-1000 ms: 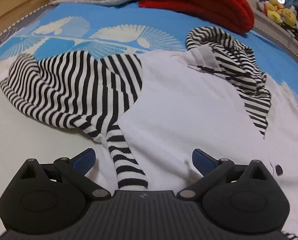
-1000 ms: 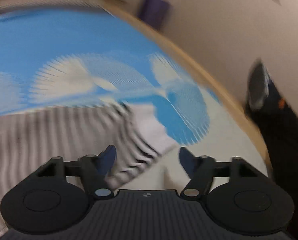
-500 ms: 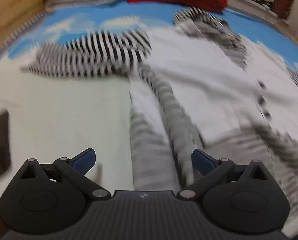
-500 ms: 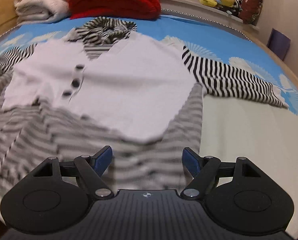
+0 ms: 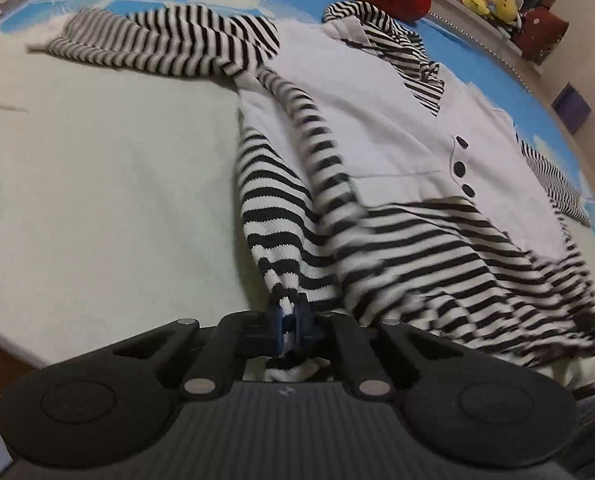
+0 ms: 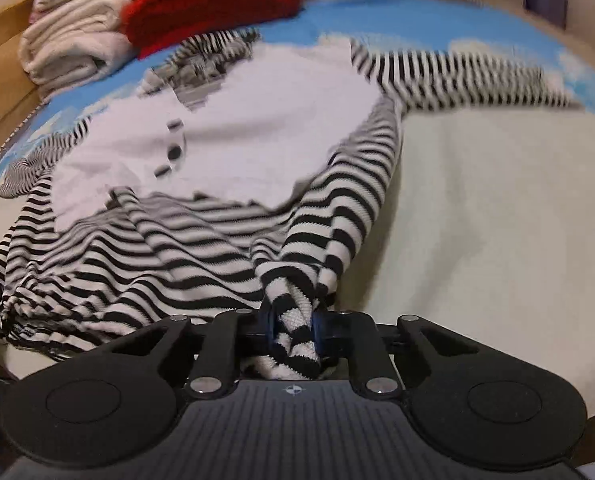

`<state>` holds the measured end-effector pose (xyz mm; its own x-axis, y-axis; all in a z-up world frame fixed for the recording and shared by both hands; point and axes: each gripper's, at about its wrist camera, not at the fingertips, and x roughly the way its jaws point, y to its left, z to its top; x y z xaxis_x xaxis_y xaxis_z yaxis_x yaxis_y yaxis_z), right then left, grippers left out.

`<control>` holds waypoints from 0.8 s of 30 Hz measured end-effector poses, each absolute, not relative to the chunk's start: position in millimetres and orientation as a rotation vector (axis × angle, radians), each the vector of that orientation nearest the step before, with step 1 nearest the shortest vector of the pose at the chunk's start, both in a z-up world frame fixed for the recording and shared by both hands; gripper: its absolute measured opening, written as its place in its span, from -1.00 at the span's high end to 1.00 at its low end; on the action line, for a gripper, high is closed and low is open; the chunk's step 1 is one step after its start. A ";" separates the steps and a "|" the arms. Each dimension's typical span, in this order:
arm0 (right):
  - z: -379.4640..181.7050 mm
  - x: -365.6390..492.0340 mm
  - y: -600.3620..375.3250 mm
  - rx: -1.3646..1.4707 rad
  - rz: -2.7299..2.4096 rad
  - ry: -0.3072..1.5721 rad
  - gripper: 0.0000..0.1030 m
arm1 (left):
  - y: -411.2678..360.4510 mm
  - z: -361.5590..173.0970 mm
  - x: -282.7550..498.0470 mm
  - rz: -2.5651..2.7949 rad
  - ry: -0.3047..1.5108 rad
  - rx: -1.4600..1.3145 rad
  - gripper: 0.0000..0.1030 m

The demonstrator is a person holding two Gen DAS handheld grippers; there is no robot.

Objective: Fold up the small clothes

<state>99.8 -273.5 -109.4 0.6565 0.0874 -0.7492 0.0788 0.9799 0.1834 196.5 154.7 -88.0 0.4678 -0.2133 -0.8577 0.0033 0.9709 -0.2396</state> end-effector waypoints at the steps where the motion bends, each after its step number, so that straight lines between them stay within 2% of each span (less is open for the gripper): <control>1: -101.8 95.2 -276.2 0.214 0.004 0.845 0.72 | 159.2 -86.6 194.9 -0.139 1.088 -0.230 0.89; 4: -93.6 87.9 -284.2 0.247 0.011 0.859 0.71 | 163.2 -93.1 195.0 -0.128 1.125 -0.202 0.88; 6: -107.7 89.6 -283.2 0.255 0.032 0.924 0.66 | 163.3 -101.0 200.2 -0.097 1.148 -0.189 0.88; 9: -123.5 89.8 -278.4 0.245 0.022 0.959 0.30 | 165.6 -99.9 204.7 -0.092 1.151 -0.192 0.87; 12: -111.2 91.1 -282.2 0.264 0.022 0.961 -0.31 | 166.9 -94.2 202.3 -0.089 1.140 -0.183 0.88; 13: -105.8 88.0 -286.0 0.274 0.014 0.939 -0.33 | 167.6 -94.7 203.7 -0.090 1.139 -0.183 0.88; 15: -97.4 87.5 -294.6 0.296 0.025 0.880 -0.29 | 165.6 -97.5 205.8 -0.088 1.144 -0.181 0.88; 16: -98.1 90.9 -295.8 0.288 0.038 0.886 -0.19 | 165.6 -99.3 204.8 -0.088 1.146 -0.175 0.88; 19: -120.4 105.2 -292.1 0.289 0.064 1.017 0.36 | 163.9 -100.2 204.5 -0.089 1.145 -0.160 0.88; 20: -125.4 105.8 -289.2 0.278 0.065 1.030 0.42 | 164.4 -98.2 202.5 -0.091 1.140 -0.158 0.88; 21: -122.7 102.1 -284.5 0.230 0.074 1.013 0.63 | 165.4 -95.6 199.8 -0.091 1.136 -0.153 0.88; 24: -110.7 90.0 -278.5 0.161 0.085 1.005 0.68 | 169.0 -93.5 195.6 -0.079 1.132 -0.144 0.87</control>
